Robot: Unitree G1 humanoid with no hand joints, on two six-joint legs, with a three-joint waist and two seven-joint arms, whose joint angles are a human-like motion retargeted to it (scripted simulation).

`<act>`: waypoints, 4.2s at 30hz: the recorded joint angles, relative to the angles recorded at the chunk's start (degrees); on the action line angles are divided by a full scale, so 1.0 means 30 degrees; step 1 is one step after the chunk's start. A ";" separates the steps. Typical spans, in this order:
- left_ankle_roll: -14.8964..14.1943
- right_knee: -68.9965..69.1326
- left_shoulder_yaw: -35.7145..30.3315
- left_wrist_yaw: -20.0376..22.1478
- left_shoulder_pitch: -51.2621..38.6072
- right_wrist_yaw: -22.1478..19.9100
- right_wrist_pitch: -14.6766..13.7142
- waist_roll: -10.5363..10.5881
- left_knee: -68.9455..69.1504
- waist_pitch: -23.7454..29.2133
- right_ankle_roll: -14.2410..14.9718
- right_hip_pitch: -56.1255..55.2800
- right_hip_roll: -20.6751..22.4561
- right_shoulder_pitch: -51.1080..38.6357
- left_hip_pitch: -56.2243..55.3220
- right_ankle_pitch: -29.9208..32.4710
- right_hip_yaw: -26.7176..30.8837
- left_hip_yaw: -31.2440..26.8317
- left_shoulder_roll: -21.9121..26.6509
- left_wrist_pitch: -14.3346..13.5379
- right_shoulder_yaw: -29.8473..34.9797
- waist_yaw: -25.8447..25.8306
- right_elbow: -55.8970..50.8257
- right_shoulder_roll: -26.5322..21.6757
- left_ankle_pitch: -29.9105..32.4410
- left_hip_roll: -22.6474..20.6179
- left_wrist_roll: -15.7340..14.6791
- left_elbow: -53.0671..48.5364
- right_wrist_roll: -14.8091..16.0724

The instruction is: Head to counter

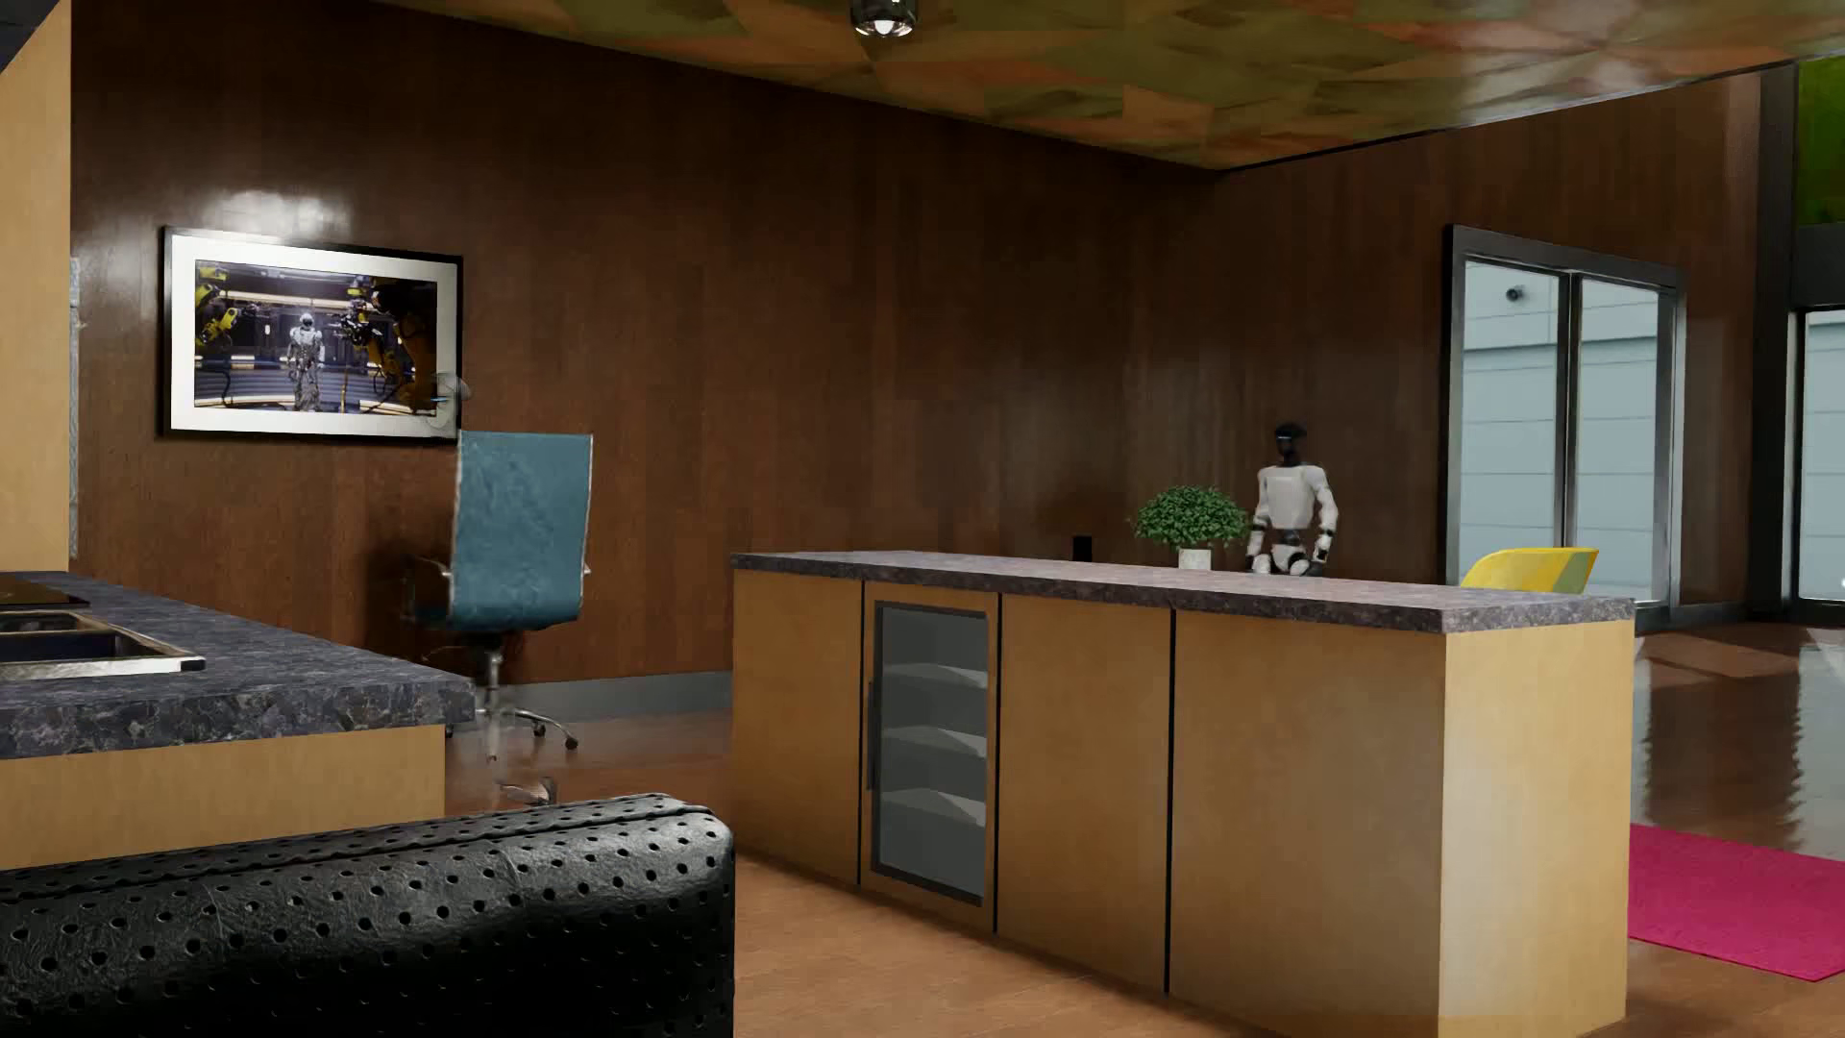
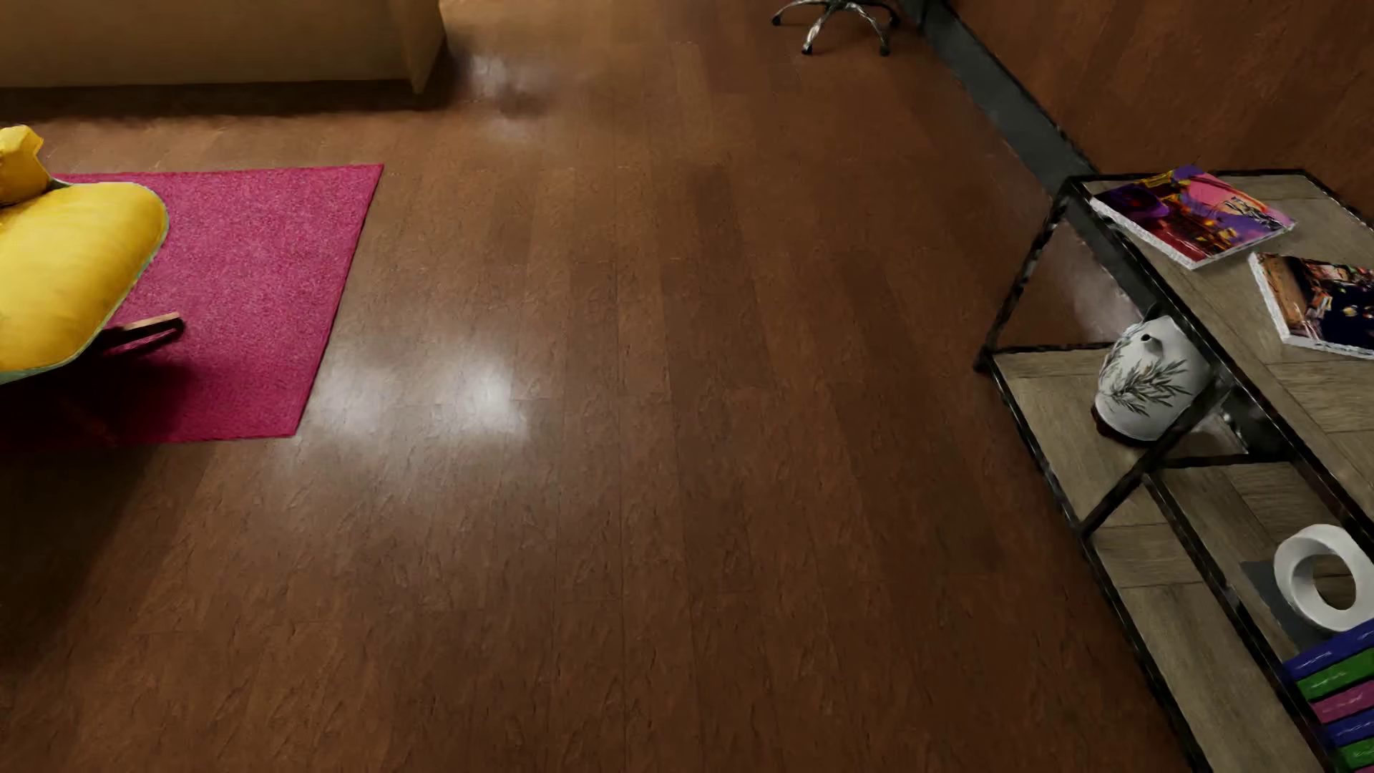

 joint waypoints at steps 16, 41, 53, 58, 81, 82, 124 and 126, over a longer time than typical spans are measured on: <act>0.0000 -0.1098 -0.0065 0.0000 0.1856 0.0000 0.0000 -0.0344 0.8335 0.2041 0.0000 0.7654 -0.0771 -0.2491 -1.2577 -0.6875 0.0000 0.0000 0.0307 0.0000 -0.0089 0.5315 -0.3990 -0.0791 -0.1878 0.1215 0.0000 0.1211 0.0000; 0.0000 0.3684 0.1024 0.0000 0.1004 0.0000 0.0000 0.1678 2.1500 0.1528 0.0000 -0.3837 0.1004 0.0831 -0.3196 0.4214 0.0000 0.0000 0.0385 0.0000 -0.0175 -0.0102 0.1183 -0.0291 -0.3021 0.1738 0.0000 -0.1138 0.0000; 0.0000 0.6555 0.0924 0.0000 0.2668 0.0000 0.0000 -0.0777 1.2043 0.0604 0.0000 0.7689 -0.3591 -0.0809 -1.1343 0.4853 0.0000 0.0000 0.0284 0.0000 -0.2943 0.6071 -0.1858 -0.0613 -0.2380 0.0833 0.0000 0.1885 0.0000; 0.0000 1.6213 0.1641 0.0000 0.2042 0.0000 0.0000 0.0107 0.8785 0.1632 0.0000 -0.2052 -0.1974 0.0776 -0.2748 0.4814 0.0000 0.0000 0.0295 0.0000 -0.1600 0.1644 0.0128 0.0069 -0.4638 -0.1434 0.0000 -0.0844 0.0000; 0.0000 0.0406 0.1143 0.0000 0.4845 0.0000 0.0000 0.2100 0.6945 0.0527 0.0000 0.8723 -0.1074 -0.1504 -1.1277 -0.2515 0.0000 0.0000 0.1453 0.0000 -0.5116 0.6075 -0.4768 -0.1674 -0.1851 0.0871 0.0000 0.2706 0.0000; 0.0000 0.2819 0.1106 0.0000 0.4810 0.0000 0.0000 0.1938 0.9362 0.0558 0.0000 0.8453 -0.1724 -0.1140 -1.1707 0.0097 0.0000 0.0000 0.1426 0.0000 -0.5406 0.5849 -0.4168 -0.1355 -0.3793 0.0460 0.0000 0.3131 0.0000; 0.0000 0.0397 0.3805 0.0000 -0.0128 0.0000 0.0000 0.0671 0.5746 0.1559 0.0000 -0.7219 -0.2329 0.3642 0.4376 -0.3833 0.0000 0.0000 0.1234 0.0000 0.1277 -0.3200 0.2971 -0.0636 -0.5849 0.0119 0.0000 -0.7538 0.0000; 0.0000 0.0938 0.4890 0.0000 -0.0419 0.0000 0.0000 0.0953 0.6582 0.1710 0.0000 -0.8408 -0.2477 0.4430 0.6082 -0.0648 0.0000 0.0000 0.1031 0.0000 0.2011 -0.4258 0.3665 -0.0767 -0.4662 0.0899 0.0000 -0.8025 0.0000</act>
